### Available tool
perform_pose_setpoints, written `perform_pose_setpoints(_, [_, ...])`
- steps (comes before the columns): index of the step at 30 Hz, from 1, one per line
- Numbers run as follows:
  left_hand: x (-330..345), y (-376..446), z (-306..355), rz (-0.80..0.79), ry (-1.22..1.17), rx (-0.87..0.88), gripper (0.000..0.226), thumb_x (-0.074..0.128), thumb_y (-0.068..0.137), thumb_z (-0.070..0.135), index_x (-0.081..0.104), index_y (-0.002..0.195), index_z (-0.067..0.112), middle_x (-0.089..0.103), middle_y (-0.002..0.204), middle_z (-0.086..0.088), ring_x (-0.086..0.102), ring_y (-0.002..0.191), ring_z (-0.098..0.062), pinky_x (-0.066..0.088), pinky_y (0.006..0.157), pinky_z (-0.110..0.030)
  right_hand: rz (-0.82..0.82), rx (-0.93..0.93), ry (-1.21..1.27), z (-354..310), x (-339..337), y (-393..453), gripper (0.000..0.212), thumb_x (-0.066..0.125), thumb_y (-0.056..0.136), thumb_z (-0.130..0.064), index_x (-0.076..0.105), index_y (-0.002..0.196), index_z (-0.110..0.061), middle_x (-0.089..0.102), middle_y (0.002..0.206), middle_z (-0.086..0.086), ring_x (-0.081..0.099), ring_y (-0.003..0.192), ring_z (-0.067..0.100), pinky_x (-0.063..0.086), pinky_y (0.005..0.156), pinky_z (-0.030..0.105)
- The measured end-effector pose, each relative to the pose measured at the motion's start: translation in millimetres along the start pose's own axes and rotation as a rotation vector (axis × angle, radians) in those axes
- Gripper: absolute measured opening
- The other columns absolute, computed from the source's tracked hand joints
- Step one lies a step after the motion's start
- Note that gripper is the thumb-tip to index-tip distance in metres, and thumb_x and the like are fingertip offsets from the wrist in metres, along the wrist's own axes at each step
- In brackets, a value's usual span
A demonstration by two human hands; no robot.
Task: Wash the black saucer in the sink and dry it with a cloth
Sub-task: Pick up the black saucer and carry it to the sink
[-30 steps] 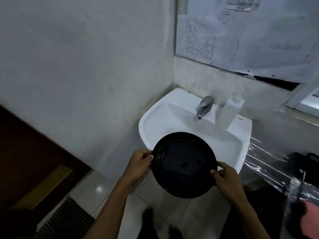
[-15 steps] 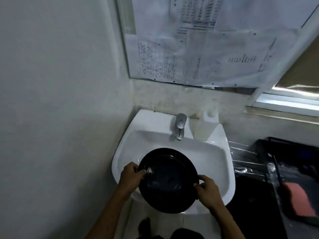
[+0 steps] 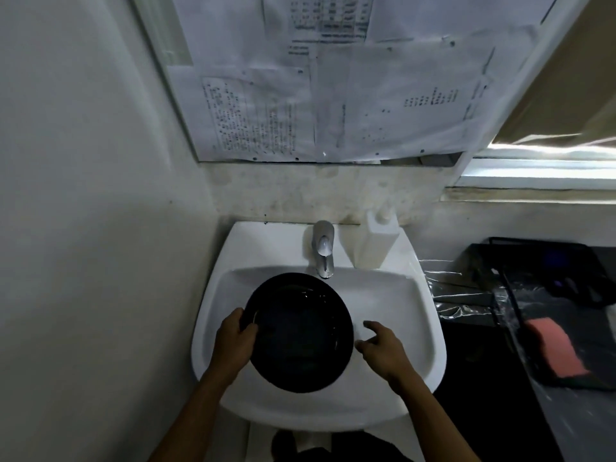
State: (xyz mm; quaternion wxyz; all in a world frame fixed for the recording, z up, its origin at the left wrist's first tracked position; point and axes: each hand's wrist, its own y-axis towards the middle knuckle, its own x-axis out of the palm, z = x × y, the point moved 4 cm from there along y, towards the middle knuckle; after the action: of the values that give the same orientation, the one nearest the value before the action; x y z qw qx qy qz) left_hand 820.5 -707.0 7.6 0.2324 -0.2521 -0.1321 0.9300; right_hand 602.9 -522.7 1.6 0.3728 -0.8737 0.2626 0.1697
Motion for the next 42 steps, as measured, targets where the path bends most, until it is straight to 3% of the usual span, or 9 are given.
perform_pose_setpoints(3, [3.4, 6.3, 2.3, 0.053, 0.057, 0.074, 0.033, 0.049, 0.096, 0.006, 0.039, 0.066, 0.015, 0.049, 0.061, -0.003, 0.045, 0.054, -0.013, 0.031, 0.046, -0.018, -0.001, 0.037, 0.040, 3.7, -11.5, 5.5, 0.054, 0.064, 0.089, -0.021, 0.046, 0.140, -0.015, 0.067, 0.106, 0.010, 0.064, 0.098, 0.024, 0.049, 0.083, 0.030])
perform_pose_setpoints(6, [8.9, 11.8, 2.7, 0.095, 0.107, 0.150, 0.033, 0.046, 0.097, 0.004, 0.040, 0.067, 0.015, 0.051, 0.061, -0.004, 0.046, 0.053, -0.015, 0.034, 0.047, -0.023, 0.001, 0.039, 0.061, 5.1, -21.9, 11.3, 0.049, 0.064, 0.089, -0.023, 0.051, 0.136, -0.016, 0.068, 0.097, 0.007, 0.066, 0.095, 0.023, 0.050, 0.080, 0.028])
perform_pose_setpoints(20, [35.1, 8.6, 8.6, 0.164, 0.288, 0.483, 0.042, 0.057, 0.089, -0.006, 0.034, 0.063, 0.016, 0.039, 0.050, 0.006, 0.041, 0.046, -0.009, 0.028, 0.041, -0.012, 0.034, -0.002, 0.129, 10.7, -44.7, 36.2, 0.045, 0.067, 0.088, -0.025, 0.056, 0.131, -0.017, 0.069, 0.097, 0.012, 0.066, 0.096, 0.026, 0.047, 0.075, 0.027])
perform_pose_setpoints(26, [26.4, 1.9, 15.9, 0.222, 0.392, 0.653, 0.044, 0.057, 0.083, -0.013, 0.033, 0.065, 0.020, 0.028, 0.053, 0.010, 0.027, 0.046, -0.007, 0.026, 0.044, -0.007, 0.050, -0.013, 0.121, 8.3, -45.0, 39.2, 0.043, 0.067, 0.087, -0.026, 0.057, 0.129, -0.018, 0.070, 0.097, 0.011, 0.067, 0.095, 0.025, 0.050, 0.078, 0.029])
perform_pose_setpoints(28, [19.3, -1.3, 15.0, 0.273, 0.418, 0.681, 0.040, 0.055, 0.084, -0.007, 0.033, 0.064, 0.020, 0.028, 0.053, 0.008, 0.022, 0.045, -0.002, 0.022, 0.043, -0.008, 0.050, -0.026, 0.119, 5.8, -44.5, 39.1, 0.043, 0.067, 0.088, -0.026, 0.057, 0.128, -0.018, 0.070, 0.097, 0.011, 0.067, 0.095, 0.025, 0.050, 0.078, 0.029])
perform_pose_setpoints(30, [12.5, -4.5, 12.9, 0.339, 0.451, 0.723, 0.032, 0.048, 0.087, 0.005, 0.037, 0.059, 0.015, 0.031, 0.053, 0.005, 0.027, 0.044, -0.008, 0.020, 0.047, -0.009, 0.056, -0.035, 0.125, 2.5, -44.7, 38.7, 0.042, 0.067, 0.088, -0.025, 0.058, 0.128, -0.017, 0.070, 0.097, 0.010, 0.067, 0.094, 0.025, 0.050, 0.079, 0.030])
perform_pose_setpoints(32, [7.5, -6.4, 10.0, 0.404, 0.467, 0.766, 0.034, 0.044, 0.089, 0.010, 0.041, 0.055, 0.009, 0.034, 0.051, 0.001, 0.032, 0.043, -0.012, 0.024, 0.042, -0.019, 0.064, -0.049, 0.132, -1.5, -45.7, 37.5, 0.042, 0.067, 0.088, -0.024, 0.058, 0.128, -0.017, 0.070, 0.095, 0.010, 0.067, 0.093, 0.024, 0.051, 0.079, 0.031])
perform_pose_setpoints(37, [-6.1, -14.7, 7.6, 0.537, 0.556, 0.849, 0.034, 0.044, 0.086, 0.005, 0.046, 0.052, 0.004, 0.041, 0.047, -0.010, 0.035, 0.045, -0.014, 0.026, 0.048, -0.022, 0.076, -0.093, 0.139, -14.1, -48.8, 34.7, 0.039, 0.068, 0.088, -0.021, 0.060, 0.126, -0.015, 0.070, 0.092, 0.009, 0.068, 0.090, 0.025, 0.050, 0.075, 0.029])
perform_pose_setpoints(42, [-16.2, -20.7, 3.3, 0.543, 0.589, 0.836, 0.032, 0.047, 0.085, 0.004, 0.048, 0.053, 0.003, 0.044, 0.047, -0.010, 0.041, 0.042, -0.018, 0.026, 0.049, -0.022, 0.121, -0.150, 0.133, -30.6, -55.2, 31.8, 0.033, 0.068, 0.088, -0.021, 0.063, 0.120, -0.018, 0.070, 0.090, 0.007, 0.068, 0.086, 0.022, 0.048, 0.070, 0.026])
